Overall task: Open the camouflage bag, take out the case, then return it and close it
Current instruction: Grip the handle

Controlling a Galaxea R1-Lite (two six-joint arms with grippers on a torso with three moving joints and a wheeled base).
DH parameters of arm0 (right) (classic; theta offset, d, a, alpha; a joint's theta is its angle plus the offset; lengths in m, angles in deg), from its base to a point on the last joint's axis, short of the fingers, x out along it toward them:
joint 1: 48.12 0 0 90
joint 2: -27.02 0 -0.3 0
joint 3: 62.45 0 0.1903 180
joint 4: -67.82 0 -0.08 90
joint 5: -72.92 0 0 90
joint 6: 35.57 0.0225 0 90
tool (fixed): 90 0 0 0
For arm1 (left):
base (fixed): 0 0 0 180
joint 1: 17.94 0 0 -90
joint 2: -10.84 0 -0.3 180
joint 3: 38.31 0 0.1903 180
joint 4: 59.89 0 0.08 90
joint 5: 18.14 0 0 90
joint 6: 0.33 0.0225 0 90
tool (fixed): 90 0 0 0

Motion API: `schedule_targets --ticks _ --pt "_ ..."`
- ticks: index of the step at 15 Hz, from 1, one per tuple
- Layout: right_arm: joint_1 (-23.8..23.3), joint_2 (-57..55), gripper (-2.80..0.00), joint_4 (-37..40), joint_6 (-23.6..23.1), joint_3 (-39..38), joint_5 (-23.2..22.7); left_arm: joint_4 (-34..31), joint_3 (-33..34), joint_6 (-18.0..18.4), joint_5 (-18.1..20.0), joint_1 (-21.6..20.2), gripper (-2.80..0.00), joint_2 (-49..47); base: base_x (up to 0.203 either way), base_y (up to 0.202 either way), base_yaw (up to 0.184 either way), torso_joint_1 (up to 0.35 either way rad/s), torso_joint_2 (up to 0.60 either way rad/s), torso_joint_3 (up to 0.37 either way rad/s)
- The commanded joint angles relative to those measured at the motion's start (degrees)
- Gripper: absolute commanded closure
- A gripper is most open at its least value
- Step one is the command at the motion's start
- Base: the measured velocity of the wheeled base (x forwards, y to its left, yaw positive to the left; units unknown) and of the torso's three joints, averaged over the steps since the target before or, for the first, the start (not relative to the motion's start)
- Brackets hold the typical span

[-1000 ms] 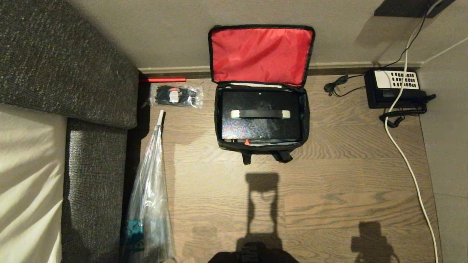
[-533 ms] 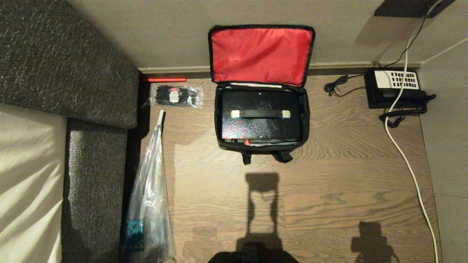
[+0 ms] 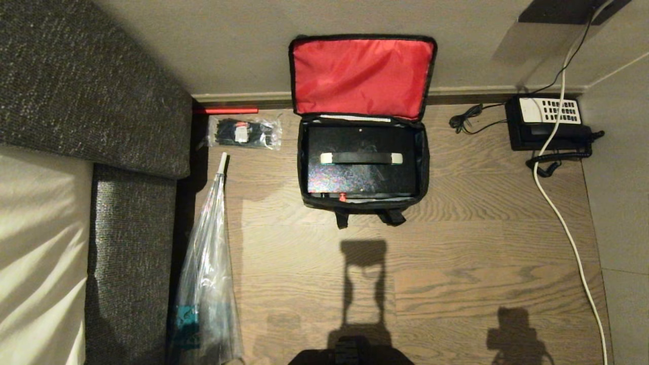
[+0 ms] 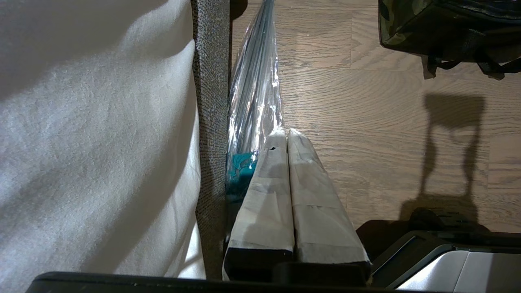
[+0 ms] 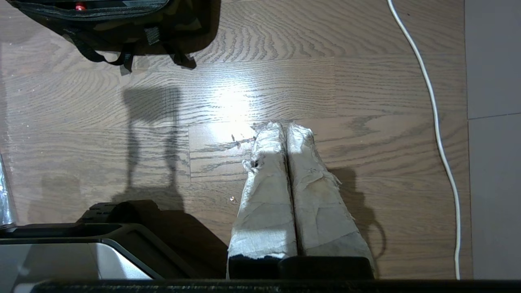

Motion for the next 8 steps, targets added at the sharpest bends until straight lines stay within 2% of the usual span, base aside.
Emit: schedule_targets --ticks 1,8 --pt "0.02 0.76 0.0 -0.05 0.04 -0.7 0.01 0.0 0.01 -0.04 -0.02 -0.01 0.0 0.09 0.0 0.0 0.0 0.0 0.0 0.0" --pt "0.02 0.76 0.0 -0.05 0.03 -0.7 0.01 0.0 0.01 -0.04 -0.02 -0.01 0.0 0.09 0.0 0.0 0.0 0.0 0.0 0.0"
